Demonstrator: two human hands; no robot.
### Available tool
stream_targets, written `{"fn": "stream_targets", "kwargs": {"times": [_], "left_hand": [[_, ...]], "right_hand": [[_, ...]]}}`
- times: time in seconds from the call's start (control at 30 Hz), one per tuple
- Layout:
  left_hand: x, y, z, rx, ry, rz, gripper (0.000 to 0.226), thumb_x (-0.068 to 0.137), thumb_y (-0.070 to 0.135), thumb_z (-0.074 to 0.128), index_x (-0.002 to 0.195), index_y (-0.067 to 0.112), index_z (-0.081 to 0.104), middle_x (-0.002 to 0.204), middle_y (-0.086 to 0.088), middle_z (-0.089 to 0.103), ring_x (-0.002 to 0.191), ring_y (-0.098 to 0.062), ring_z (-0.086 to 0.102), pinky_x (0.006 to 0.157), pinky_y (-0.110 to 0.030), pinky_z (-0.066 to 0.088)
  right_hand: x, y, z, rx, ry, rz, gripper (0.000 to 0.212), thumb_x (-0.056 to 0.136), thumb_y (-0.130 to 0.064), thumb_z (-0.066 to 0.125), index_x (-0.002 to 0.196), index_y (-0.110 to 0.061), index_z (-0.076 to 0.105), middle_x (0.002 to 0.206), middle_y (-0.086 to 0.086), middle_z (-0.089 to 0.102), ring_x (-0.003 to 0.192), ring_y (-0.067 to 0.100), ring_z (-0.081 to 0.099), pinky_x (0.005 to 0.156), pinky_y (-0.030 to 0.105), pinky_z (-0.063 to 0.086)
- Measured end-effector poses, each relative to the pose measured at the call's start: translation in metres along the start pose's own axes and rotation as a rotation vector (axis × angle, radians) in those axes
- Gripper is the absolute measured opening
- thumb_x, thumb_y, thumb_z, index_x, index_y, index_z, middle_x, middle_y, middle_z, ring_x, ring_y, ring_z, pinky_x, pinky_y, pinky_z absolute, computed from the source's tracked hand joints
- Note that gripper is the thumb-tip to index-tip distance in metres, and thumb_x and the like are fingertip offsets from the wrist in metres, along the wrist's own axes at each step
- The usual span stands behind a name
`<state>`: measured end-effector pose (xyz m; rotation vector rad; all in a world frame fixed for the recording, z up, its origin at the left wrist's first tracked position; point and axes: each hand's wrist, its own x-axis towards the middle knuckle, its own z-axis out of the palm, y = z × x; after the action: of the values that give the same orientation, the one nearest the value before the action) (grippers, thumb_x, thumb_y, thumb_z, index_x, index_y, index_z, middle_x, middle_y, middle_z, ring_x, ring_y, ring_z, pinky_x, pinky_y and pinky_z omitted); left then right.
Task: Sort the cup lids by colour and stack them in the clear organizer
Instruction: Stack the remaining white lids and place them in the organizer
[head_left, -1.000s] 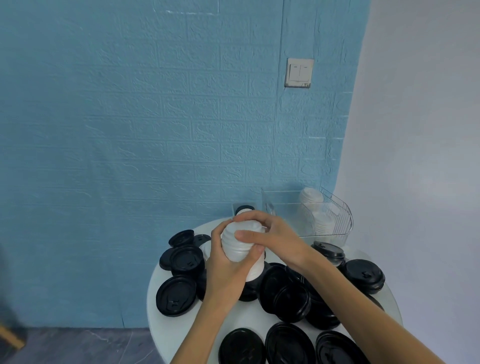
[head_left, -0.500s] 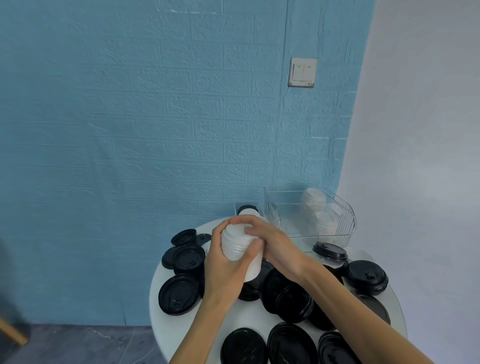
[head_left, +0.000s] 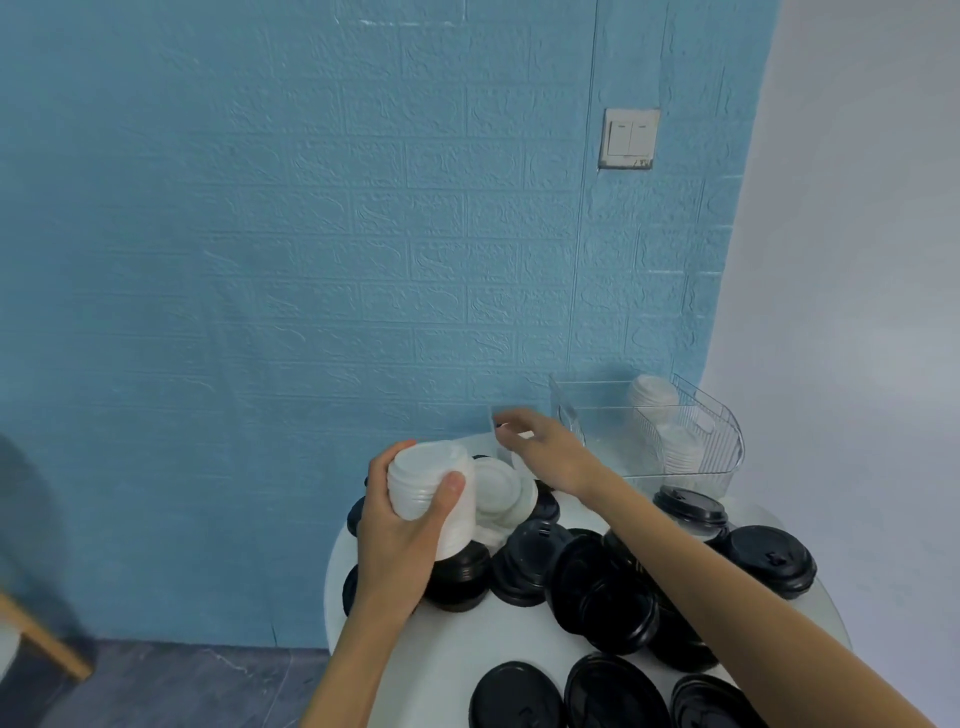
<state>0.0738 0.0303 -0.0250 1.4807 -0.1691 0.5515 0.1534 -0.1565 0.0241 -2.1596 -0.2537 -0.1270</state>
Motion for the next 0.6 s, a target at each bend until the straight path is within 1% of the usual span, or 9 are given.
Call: {"fn": "stream_targets", "kwargs": {"times": [0.03,0.07,0.17,0.23,0.3,0.4,0.47,0.53,0.6], "left_hand": [[0.002,0.000,-0.005,-0.006,0.013,-0.006,0.053,0.070,0.050,0.076,0.118,0.044,0.055,0.109,0.038,0.062,0.100,0.012,0.061,0.080,-0.011,0.045],[0.003,-0.001,-0.009,-0.009,0.025,-0.010,0.054,0.068,0.054,0.077,0.117,0.046,0.055,0.107,0.038,0.063,0.099,0.012,0.061,0.079,-0.011,0.046],[0.005,-0.005,-0.018,-0.002,0.043,-0.024,0.061,0.061,0.066,0.072,0.117,0.048,0.055,0.108,0.036,0.063,0.100,0.010,0.062,0.080,-0.016,0.047],[0.004,-0.007,-0.021,0.001,0.039,-0.030,0.064,0.060,0.067,0.071,0.119,0.048,0.055,0.110,0.035,0.063,0.101,0.009,0.062,0.083,-0.019,0.048],[0.004,-0.009,-0.022,0.003,0.037,-0.032,0.067,0.059,0.067,0.072,0.121,0.046,0.055,0.112,0.034,0.063,0.101,0.009,0.062,0.084,-0.020,0.048],[0.004,-0.010,-0.024,0.010,0.034,-0.038,0.070,0.059,0.067,0.072,0.123,0.045,0.055,0.111,0.035,0.063,0.102,0.009,0.062,0.086,-0.022,0.049],[0.005,-0.011,-0.026,0.011,0.036,-0.039,0.068,0.059,0.066,0.072,0.122,0.046,0.055,0.112,0.035,0.063,0.103,0.009,0.061,0.088,-0.023,0.049],[0.005,-0.011,-0.027,0.012,0.040,-0.037,0.067,0.059,0.066,0.071,0.121,0.046,0.055,0.112,0.037,0.062,0.102,0.011,0.061,0.087,-0.021,0.048],[0.005,-0.012,-0.028,0.008,0.040,-0.042,0.067,0.059,0.066,0.071,0.121,0.047,0.055,0.111,0.039,0.061,0.102,0.012,0.060,0.085,-0.019,0.047]], "right_hand": [[0.007,0.004,0.002,-0.093,-0.007,-0.005,0.038,0.102,-0.036,0.057,0.138,-0.025,0.057,0.132,-0.005,0.061,0.125,0.016,0.057,0.095,0.024,0.038],[0.012,0.007,0.004,-0.174,-0.027,-0.006,0.042,0.100,-0.037,0.060,0.140,-0.024,0.056,0.135,-0.004,0.060,0.127,0.017,0.056,0.096,0.024,0.037],[0.026,0.018,0.019,-0.375,-0.146,0.001,0.062,0.095,-0.048,0.065,0.149,-0.023,0.048,0.151,0.004,0.047,0.139,0.022,0.046,0.110,0.032,0.035],[0.031,0.024,0.030,-0.411,-0.193,0.010,0.074,0.091,-0.055,0.067,0.153,-0.026,0.040,0.158,0.006,0.038,0.145,0.022,0.039,0.117,0.034,0.030],[0.036,0.031,0.040,-0.437,-0.222,0.021,0.084,0.086,-0.062,0.068,0.156,-0.030,0.035,0.162,0.005,0.033,0.149,0.022,0.033,0.120,0.035,0.025],[0.044,0.039,0.052,-0.551,-0.257,0.043,0.092,0.080,-0.067,0.070,0.157,-0.037,0.029,0.165,0.003,0.027,0.152,0.022,0.027,0.123,0.042,0.023],[0.049,0.043,0.056,-0.617,-0.261,0.041,0.092,0.080,-0.063,0.072,0.157,-0.038,0.030,0.164,0.003,0.029,0.150,0.022,0.030,0.121,0.043,0.027],[0.053,0.044,0.056,-0.631,-0.264,0.033,0.087,0.080,-0.060,0.073,0.155,-0.038,0.034,0.159,0.005,0.035,0.145,0.024,0.038,0.118,0.042,0.033],[0.054,0.045,0.054,-0.626,-0.258,0.024,0.086,0.079,-0.060,0.075,0.153,-0.037,0.038,0.153,0.007,0.042,0.140,0.026,0.044,0.113,0.039,0.038]]}}
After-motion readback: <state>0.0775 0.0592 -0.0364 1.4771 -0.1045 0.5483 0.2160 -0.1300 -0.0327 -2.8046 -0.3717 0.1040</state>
